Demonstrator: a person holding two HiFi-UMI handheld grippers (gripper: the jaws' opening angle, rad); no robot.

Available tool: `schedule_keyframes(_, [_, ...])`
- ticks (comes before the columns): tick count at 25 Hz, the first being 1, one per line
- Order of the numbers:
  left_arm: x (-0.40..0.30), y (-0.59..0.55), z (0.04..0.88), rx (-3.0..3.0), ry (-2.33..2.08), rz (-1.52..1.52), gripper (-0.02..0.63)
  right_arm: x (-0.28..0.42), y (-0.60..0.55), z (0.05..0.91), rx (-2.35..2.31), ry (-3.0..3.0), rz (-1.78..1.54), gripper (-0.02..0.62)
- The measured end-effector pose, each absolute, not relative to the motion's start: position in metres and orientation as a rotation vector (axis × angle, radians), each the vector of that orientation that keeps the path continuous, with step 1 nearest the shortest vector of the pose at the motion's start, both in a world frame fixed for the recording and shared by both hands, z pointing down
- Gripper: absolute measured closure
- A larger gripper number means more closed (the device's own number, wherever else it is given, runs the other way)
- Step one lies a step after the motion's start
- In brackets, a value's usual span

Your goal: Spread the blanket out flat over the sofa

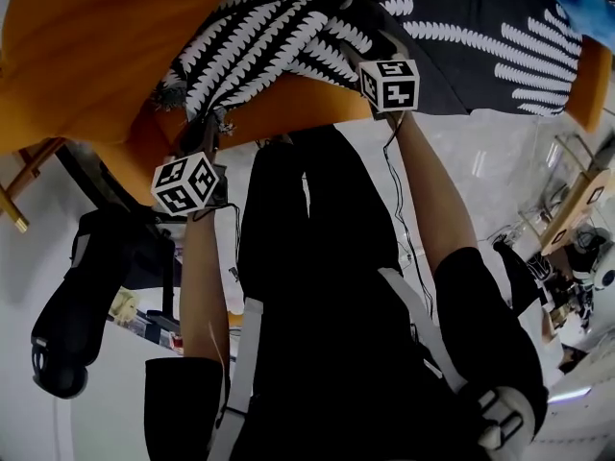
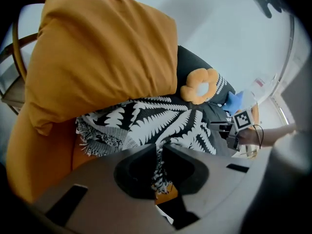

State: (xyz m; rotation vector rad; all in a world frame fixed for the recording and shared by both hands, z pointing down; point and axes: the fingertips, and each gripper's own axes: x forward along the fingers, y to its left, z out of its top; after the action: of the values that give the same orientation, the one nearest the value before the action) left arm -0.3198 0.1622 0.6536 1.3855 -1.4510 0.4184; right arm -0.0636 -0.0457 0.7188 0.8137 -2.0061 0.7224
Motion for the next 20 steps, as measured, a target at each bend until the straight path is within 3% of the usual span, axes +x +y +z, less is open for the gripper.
schedule_keyframes(8, [-0.338, 0.189, 0.644, 1.345, -1.482, 0.398, 0.552, -0.061, -0.041, 0.755, 0.735, -1.898, 0.694, 0.299])
schedule_keyframes(12, [-0.338, 0.197, 0.650, 1.337, -1.486, 0.388, 0.552, -0.058, -0.034, 0.772, 0.719, -1.848, 0.697, 0.426])
schedule_keyframes(14, [-0.336, 0.200, 0.653, 1.340, -1.485, 0.384, 0.552, -0.059, -0.032, 0.767, 0.731, -1.860, 0.681, 0.533])
schedule_keyframes(20, [-0.336, 0.212, 0.654, 1.337, -1.486, 0.380, 0.552, -0.060, -0.019, 0.751, 0.756, -1.902, 0.631, 0.560])
